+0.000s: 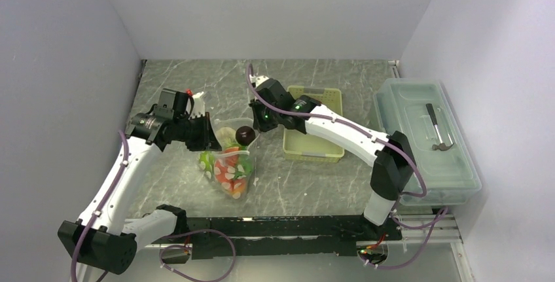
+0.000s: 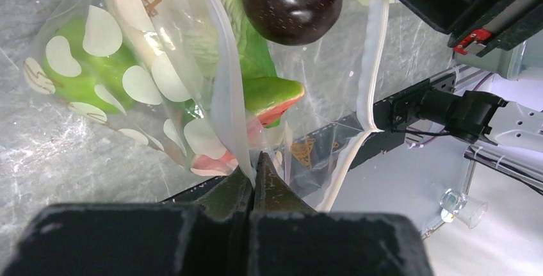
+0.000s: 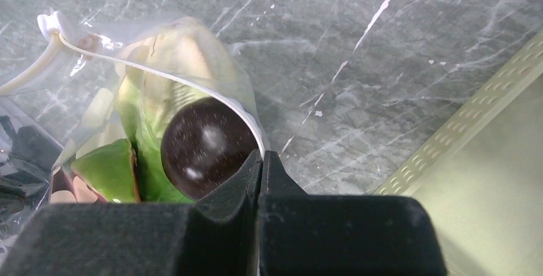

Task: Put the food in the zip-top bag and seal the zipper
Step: Adjust the zipper food storage bag at the center of the board.

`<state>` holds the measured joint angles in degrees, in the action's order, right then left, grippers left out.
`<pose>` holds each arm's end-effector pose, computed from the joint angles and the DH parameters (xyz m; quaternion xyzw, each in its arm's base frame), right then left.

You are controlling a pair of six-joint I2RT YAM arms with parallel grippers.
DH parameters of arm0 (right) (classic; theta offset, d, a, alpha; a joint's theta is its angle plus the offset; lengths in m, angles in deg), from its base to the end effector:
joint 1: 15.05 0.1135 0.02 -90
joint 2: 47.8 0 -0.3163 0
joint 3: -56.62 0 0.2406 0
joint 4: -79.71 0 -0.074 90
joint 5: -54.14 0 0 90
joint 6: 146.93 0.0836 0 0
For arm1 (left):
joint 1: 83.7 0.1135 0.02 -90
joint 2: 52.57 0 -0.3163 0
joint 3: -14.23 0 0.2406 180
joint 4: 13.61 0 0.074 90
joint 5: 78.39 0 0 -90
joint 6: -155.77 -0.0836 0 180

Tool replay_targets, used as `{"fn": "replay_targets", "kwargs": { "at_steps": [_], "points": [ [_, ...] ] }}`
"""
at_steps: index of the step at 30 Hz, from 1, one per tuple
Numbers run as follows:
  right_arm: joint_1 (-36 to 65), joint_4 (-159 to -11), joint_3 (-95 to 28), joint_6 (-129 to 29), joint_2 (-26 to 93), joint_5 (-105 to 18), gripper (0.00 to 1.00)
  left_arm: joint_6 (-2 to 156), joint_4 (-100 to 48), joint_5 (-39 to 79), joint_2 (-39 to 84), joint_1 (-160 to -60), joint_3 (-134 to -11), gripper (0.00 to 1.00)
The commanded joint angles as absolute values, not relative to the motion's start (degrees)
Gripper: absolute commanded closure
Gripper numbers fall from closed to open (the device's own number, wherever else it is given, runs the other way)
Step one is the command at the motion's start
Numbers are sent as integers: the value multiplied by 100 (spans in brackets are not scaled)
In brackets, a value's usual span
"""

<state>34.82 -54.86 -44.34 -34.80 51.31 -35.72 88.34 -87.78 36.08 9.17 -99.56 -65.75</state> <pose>0.2739 0.3246 0.3249 -0.2199 0.8924 0.2307 0.3195 0.1664 -0.0833 0.3431 0.0073 0.9364 -0.2856 0.2037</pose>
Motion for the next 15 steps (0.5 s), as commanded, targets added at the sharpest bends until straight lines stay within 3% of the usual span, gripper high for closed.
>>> {"fn": "replay_targets", "kwargs": {
  "at_steps": [1,12,15],
  "points": [
    [3482,-5248,-4934,-3707,4642,-3221,100,8809,-8927,3404,775,-9978,-7043,100],
    [3781,-4892,-5297,-3944,3893,-2857,100,8781,-9894,2025,876,-9978,-8483,100],
    [3841,-5105,-4991,-3968,3809,-2793,100,8795,-9699,1961,806,-9975,-8408,100]
  ]
}}
